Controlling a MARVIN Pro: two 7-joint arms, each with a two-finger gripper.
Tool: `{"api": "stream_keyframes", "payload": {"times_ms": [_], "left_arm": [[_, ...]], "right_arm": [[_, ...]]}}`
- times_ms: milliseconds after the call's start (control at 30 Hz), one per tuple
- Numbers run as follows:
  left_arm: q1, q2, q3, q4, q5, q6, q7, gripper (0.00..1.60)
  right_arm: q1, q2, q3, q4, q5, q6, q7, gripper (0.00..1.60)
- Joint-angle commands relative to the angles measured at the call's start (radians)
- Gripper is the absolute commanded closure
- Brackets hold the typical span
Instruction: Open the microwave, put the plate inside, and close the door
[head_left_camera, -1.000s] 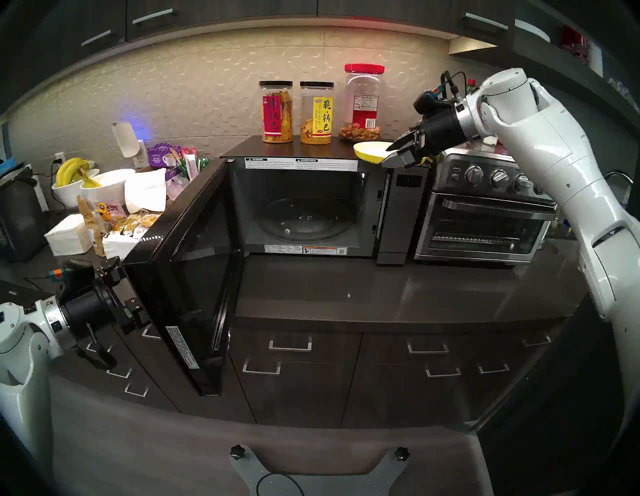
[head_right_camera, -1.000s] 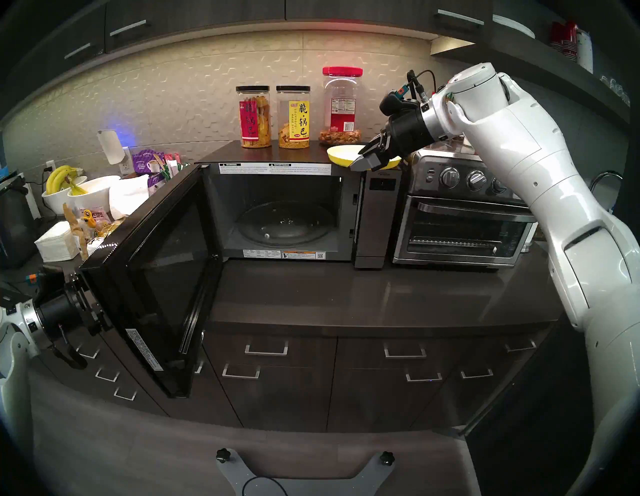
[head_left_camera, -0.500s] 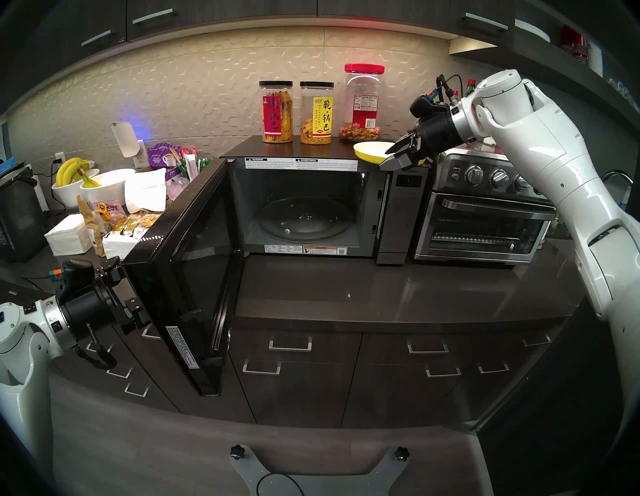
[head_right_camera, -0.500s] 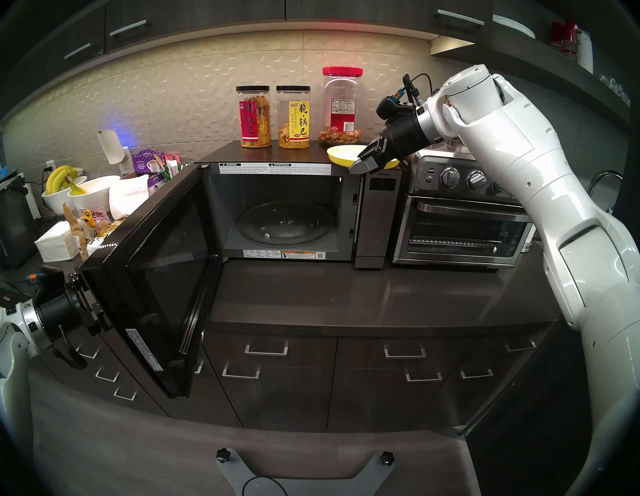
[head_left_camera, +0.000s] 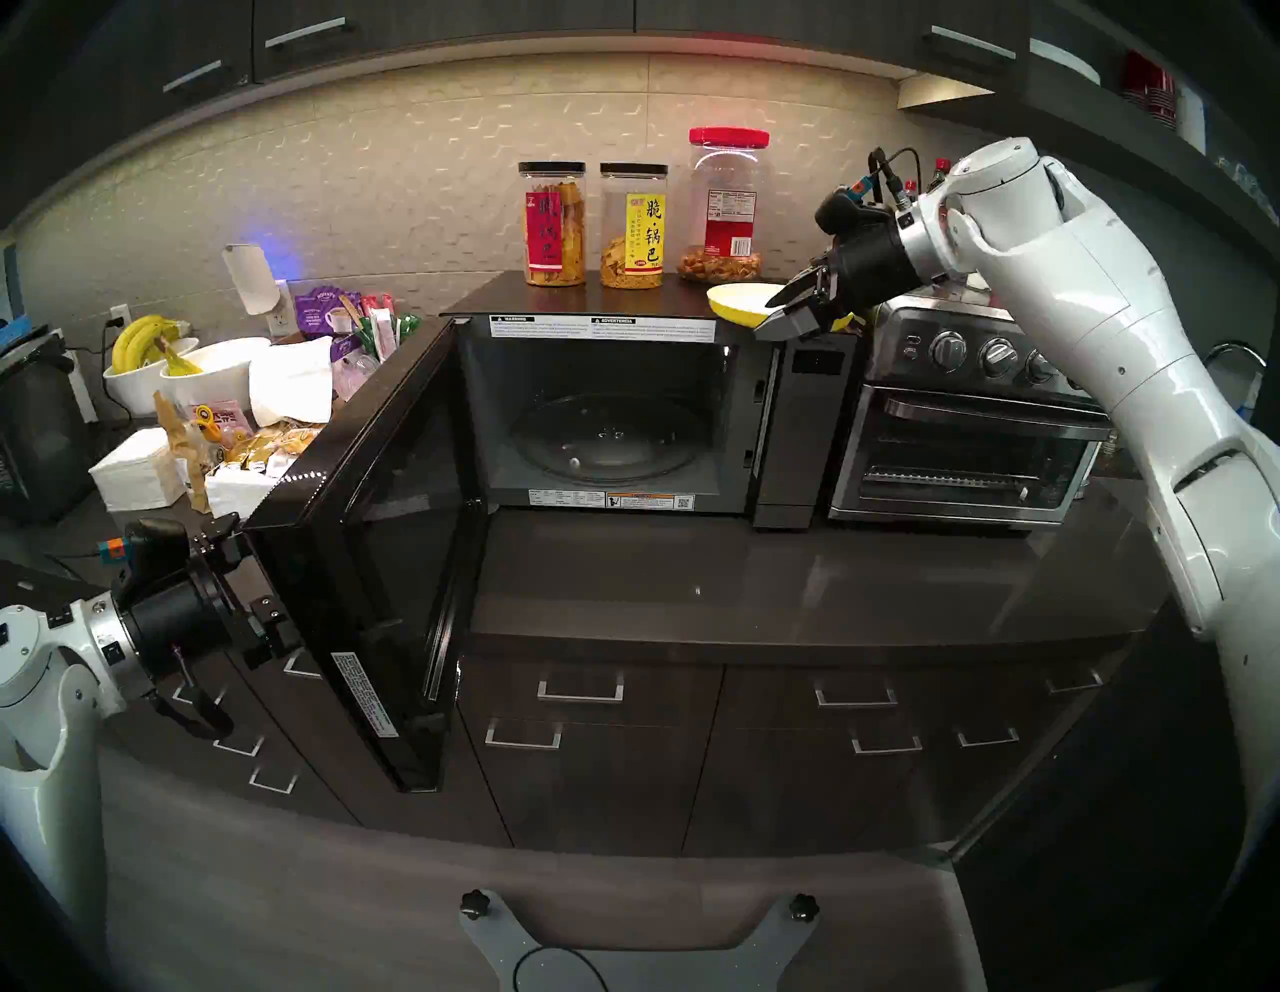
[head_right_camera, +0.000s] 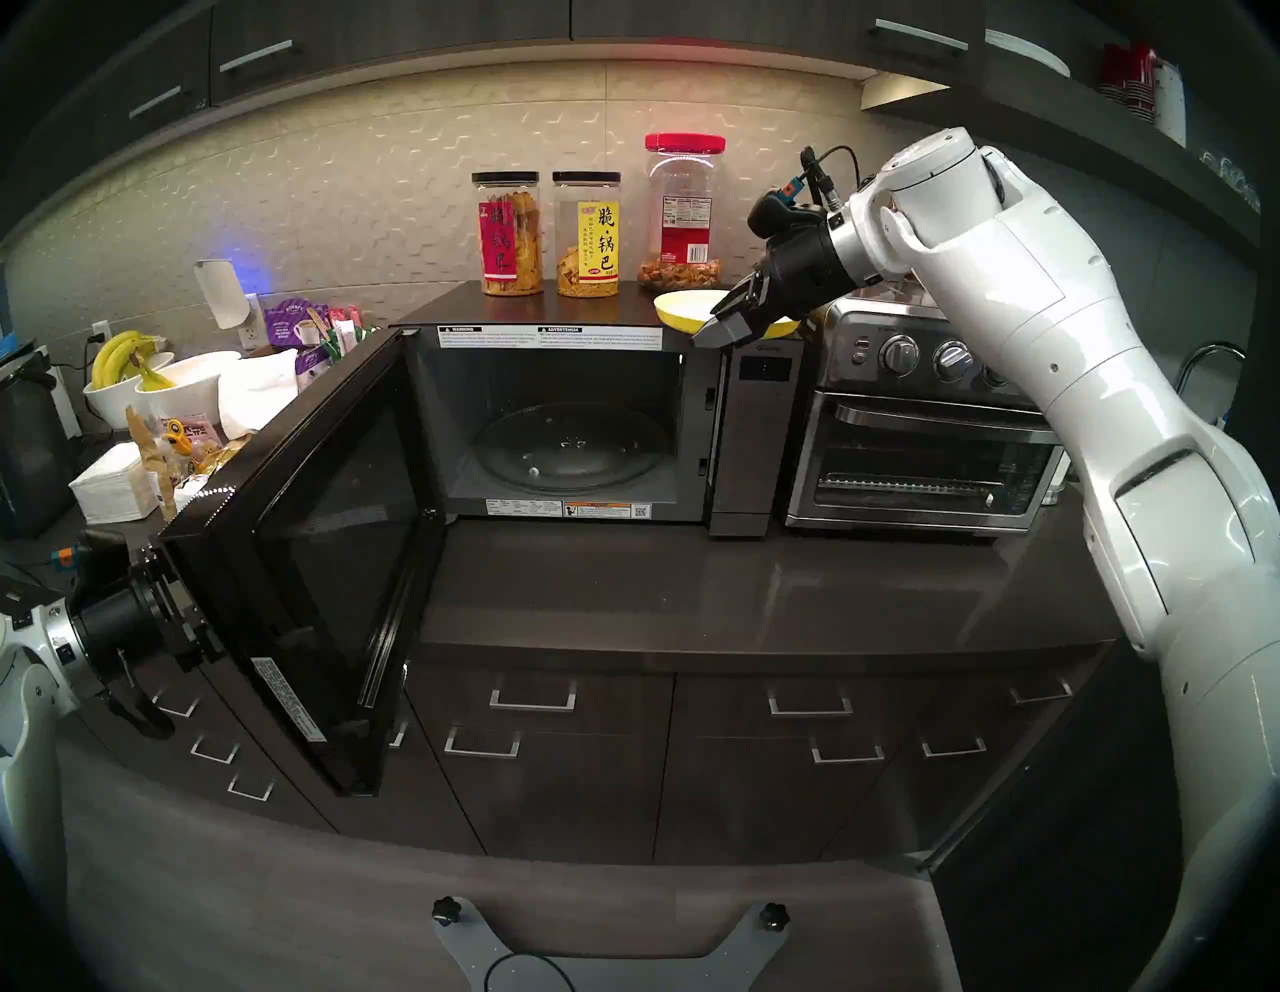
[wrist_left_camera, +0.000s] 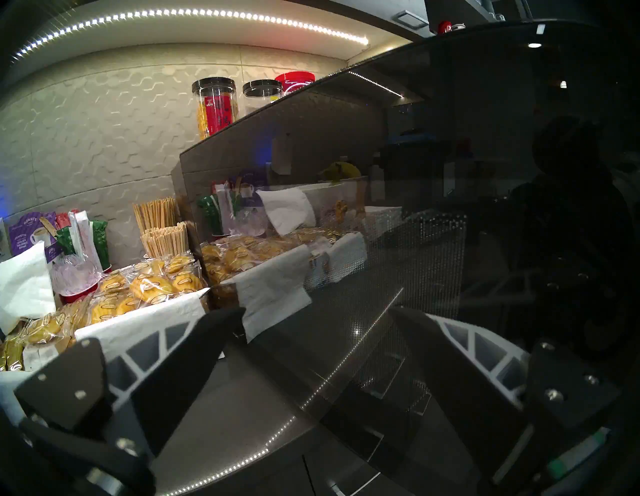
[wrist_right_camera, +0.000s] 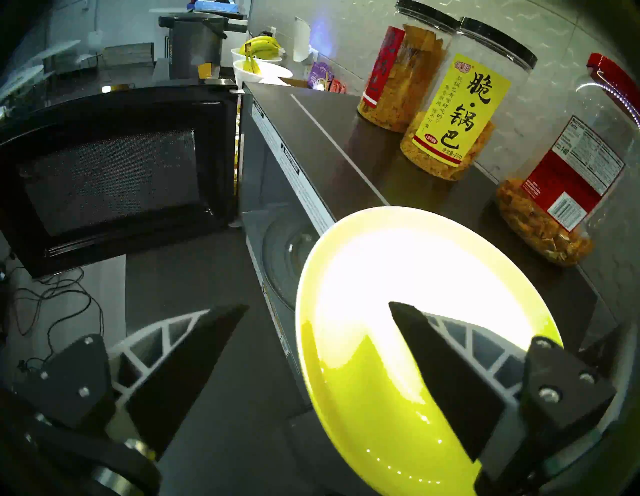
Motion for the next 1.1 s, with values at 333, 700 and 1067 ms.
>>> {"api": "stream_keyframes", "payload": {"times_ms": [333, 700, 1067], "left_arm": [[0.0, 0.001, -0.006, -0.011, -0.001, 0.001, -0.003, 0.0], [0.0, 0.0, -0.006, -0.011, 0.0, 0.002, -0.003, 0.0], [-0.001, 0.0, -0.006, -0.011, 0.001, 0.002, -0.004, 0.0]], "right_arm": [[0.006, 0.007, 0.018, -0.016, 0.002, -0.006, -0.016, 0.36], [-0.012, 0.01, 0.015, -0.044, 0.001, 0.001, -0.037, 0.44], [-0.023, 0.009, 0.016, -0.066, 0.006, 0.011, -0.05, 0.93]]}}
